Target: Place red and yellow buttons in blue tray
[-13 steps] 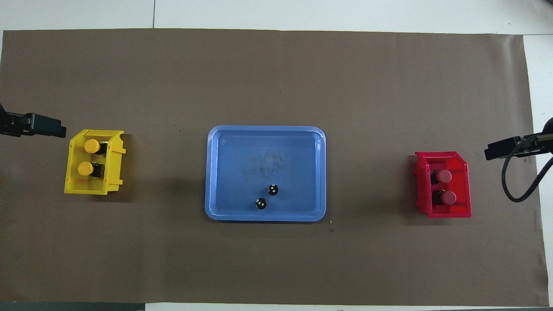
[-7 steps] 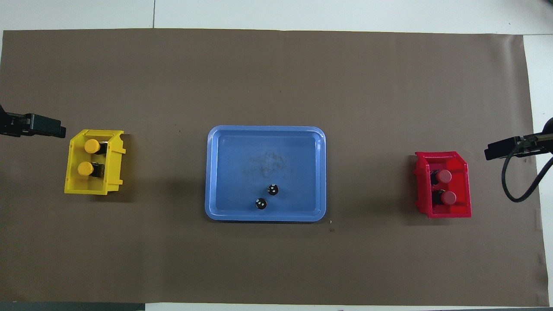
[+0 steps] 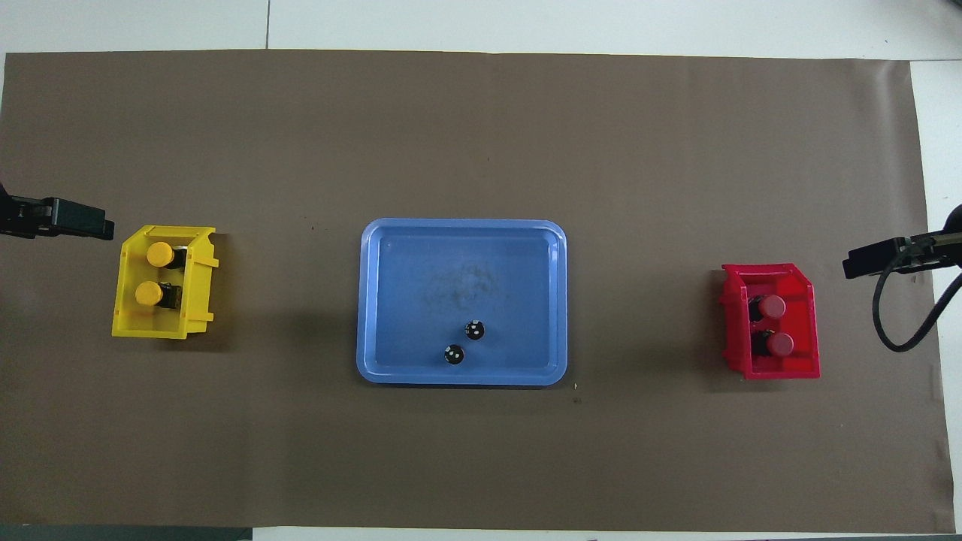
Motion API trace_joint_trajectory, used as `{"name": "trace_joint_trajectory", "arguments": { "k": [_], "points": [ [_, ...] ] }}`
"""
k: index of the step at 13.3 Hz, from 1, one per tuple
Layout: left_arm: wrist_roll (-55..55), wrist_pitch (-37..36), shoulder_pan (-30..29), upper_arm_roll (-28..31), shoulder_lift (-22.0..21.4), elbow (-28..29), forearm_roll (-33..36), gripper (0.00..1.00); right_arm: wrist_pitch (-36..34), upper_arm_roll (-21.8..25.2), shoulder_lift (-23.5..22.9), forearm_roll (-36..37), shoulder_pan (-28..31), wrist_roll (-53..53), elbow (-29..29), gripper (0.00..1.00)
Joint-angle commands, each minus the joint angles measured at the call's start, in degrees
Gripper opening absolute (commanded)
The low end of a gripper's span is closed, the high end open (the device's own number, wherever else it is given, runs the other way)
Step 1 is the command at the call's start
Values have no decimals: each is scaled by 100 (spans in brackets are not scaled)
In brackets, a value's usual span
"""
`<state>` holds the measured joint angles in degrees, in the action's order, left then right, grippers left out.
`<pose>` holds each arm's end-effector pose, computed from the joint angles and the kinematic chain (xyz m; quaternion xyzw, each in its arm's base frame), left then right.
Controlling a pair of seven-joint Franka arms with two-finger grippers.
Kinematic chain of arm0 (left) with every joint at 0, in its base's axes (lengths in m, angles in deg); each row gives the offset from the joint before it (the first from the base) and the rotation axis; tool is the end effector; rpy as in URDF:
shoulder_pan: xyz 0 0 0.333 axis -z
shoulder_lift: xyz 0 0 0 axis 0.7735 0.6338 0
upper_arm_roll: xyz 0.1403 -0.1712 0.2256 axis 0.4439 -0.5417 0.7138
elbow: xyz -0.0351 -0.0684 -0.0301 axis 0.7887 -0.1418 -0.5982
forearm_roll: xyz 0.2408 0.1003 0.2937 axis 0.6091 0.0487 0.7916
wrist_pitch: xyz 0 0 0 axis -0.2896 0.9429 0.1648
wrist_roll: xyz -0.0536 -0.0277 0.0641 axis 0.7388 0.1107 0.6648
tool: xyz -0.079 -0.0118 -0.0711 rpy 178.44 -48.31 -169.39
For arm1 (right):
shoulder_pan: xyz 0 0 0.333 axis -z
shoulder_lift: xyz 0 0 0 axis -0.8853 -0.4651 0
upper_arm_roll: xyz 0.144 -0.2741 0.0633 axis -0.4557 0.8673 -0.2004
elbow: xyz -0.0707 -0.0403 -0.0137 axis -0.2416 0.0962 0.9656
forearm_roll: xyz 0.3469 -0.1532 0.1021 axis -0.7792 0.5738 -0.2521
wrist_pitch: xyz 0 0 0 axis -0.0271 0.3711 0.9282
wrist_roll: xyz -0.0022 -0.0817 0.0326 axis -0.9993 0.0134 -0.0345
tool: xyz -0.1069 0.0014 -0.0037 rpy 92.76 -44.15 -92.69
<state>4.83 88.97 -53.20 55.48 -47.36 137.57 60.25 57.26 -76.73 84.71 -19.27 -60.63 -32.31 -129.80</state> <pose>0.5489 -0.0104 0.5716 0.9980 -0.0593 0.0122 0.0180 0.5182 -0.0501 0.5713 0.9986 0.0421 -0.0312 0.0006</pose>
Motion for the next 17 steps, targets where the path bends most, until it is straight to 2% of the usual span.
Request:
{"name": "trace_joint_trajectory", "arguments": {
  "k": [1,6,9,13,14,17],
  "points": [
    [-42,102,-10,28,-167,187,-32,100,76,-2,111,-39,-7,74,-125,100],
    [-42,111,-10,28,-167,196,-32,100,216,-11,199,-39,-68,74,-362,100],
    [-42,120,-10,28,-167,196,-32,100,1032,-2,287,-48,-165,83,-1195,100],
    [-33,137,-10,19,-175,222,-32,100,1894,-2,112,-48,-138,179,-2022,100],
    [-24,163,-10,28,-176,266,-32,100,2148,-2,94,-48,-139,214,-2224,98],
    [-24,286,-28,28,-193,485,-32,100,2667,-2,-20,-48,-112,171,-2568,78]
  ]
}}
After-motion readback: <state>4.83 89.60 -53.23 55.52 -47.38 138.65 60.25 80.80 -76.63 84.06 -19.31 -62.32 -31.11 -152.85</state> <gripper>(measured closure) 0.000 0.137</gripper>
